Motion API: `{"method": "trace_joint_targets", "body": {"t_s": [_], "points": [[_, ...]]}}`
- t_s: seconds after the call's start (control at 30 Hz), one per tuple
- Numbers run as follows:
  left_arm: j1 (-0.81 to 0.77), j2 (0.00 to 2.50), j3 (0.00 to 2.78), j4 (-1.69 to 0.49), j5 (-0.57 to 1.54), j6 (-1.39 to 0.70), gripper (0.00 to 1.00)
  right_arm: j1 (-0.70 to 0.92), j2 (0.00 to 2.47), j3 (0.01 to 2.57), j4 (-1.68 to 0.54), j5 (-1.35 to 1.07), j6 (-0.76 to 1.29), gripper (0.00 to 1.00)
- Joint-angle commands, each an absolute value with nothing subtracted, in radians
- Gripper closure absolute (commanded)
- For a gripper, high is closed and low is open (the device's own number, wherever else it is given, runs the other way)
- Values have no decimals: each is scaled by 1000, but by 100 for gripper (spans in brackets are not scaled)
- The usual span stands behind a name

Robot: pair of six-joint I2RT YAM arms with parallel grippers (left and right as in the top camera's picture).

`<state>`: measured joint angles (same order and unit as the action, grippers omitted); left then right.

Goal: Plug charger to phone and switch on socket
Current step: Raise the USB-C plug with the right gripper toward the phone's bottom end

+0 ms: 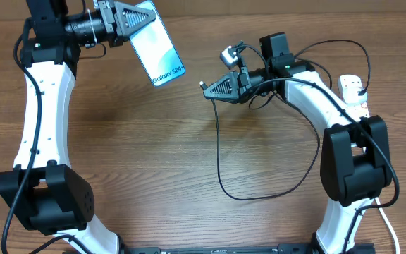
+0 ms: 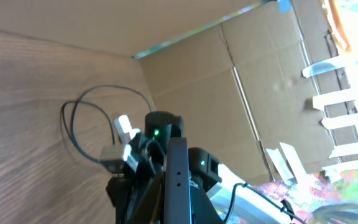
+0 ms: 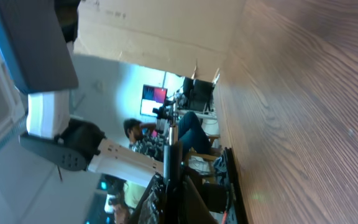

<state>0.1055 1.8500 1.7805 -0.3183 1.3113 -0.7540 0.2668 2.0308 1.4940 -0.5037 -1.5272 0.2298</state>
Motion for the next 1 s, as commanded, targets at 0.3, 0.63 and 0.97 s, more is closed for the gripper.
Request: {"method": "trace_joint_targets", "body": {"t_s": [0.3, 0.63, 0.97], "points": [[92, 1844, 1787, -224, 1187, -855, 96, 275, 2031, 1516, -197, -1569, 354, 96], [74, 1851, 1787, -164, 1139, -825, 96, 275, 2031, 1516, 126, -1569, 658, 96], [72, 1979, 1786, -167, 1174, -785, 95, 275, 2032, 1508, 120, -1570, 570, 96]]}}
